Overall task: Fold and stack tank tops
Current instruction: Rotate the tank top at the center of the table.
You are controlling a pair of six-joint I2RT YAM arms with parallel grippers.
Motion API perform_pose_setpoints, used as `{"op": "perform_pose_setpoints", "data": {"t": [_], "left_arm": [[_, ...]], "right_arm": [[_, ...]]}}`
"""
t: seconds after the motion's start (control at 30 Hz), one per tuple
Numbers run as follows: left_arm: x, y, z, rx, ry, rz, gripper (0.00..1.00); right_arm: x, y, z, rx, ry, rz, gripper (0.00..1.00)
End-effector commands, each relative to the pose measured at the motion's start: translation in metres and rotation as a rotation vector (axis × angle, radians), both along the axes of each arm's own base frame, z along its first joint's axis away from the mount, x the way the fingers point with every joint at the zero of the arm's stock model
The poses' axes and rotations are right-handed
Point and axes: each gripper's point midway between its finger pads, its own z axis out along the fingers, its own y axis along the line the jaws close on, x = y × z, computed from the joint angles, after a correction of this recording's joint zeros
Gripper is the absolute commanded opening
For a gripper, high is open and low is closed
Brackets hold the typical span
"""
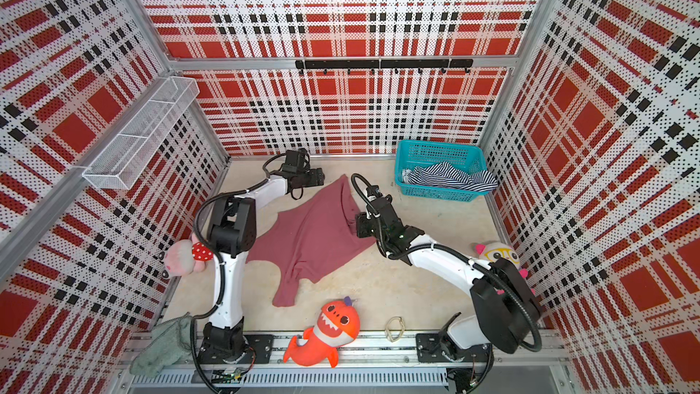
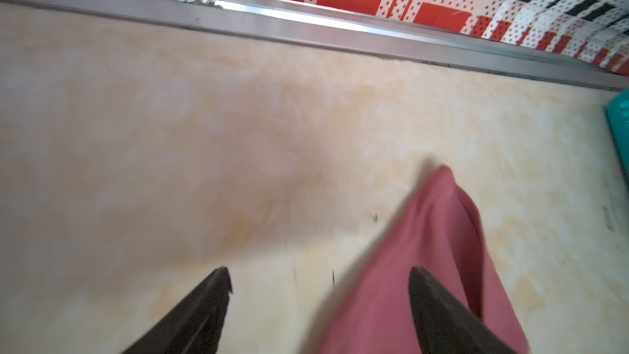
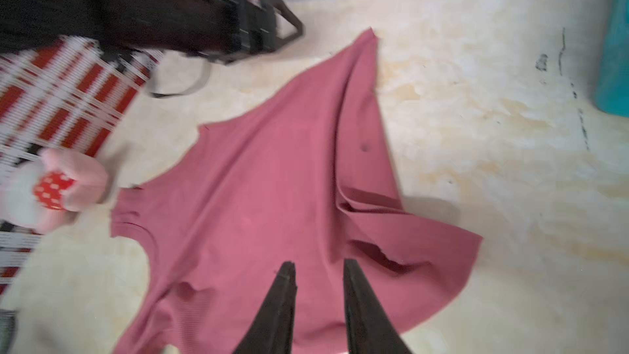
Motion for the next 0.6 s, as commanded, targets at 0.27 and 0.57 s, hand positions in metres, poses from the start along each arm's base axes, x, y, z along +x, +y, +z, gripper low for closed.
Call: {"op": "perform_pose_setpoints", "data": {"t": [0.27,0.57], "left_arm": [[-0.155,0.011,-0.036,-0.23,0.03,0.094,0.78],[-0.176,0.048,-0.093,-0.237,0.138,0.183,0.77]], "right_arm": [[0.054,-0.029,-0.06,-0.378,0.041,0.084,0.59],[0.06,-0.061,-0.1,-0.323,0.154,-0.013,0.42]]}}
